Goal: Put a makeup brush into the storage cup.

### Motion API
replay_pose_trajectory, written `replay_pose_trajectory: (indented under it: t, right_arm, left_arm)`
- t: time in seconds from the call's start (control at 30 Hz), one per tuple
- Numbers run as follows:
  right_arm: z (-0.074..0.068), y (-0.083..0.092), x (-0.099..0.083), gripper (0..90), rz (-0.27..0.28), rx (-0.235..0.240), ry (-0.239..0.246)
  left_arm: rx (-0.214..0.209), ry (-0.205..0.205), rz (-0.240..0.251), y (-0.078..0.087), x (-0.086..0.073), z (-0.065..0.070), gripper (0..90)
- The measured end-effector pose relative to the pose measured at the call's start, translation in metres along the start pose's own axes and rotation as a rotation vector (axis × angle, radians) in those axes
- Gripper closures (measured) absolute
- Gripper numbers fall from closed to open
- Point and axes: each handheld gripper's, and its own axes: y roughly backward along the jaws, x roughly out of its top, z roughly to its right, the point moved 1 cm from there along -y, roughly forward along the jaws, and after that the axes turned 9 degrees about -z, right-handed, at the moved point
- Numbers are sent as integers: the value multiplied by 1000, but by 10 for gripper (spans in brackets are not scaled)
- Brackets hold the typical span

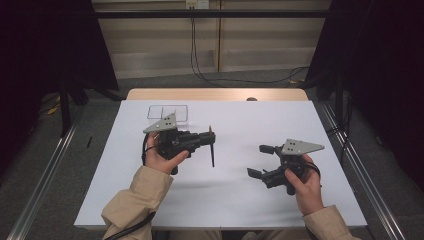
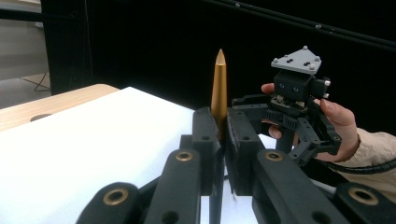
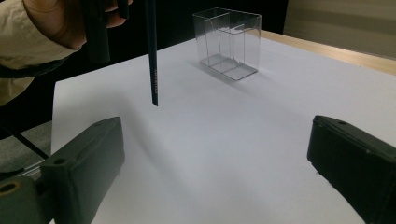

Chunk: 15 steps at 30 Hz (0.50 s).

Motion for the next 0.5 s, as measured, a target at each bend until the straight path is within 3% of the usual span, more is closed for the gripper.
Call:
replay_pose_trajectory:
  t: [0.5]
  right_arm:
    - [9,25,-9,36,28,-29,-5]
  left_arm:
    - [14,-4,-3,4,-2,-1,837]
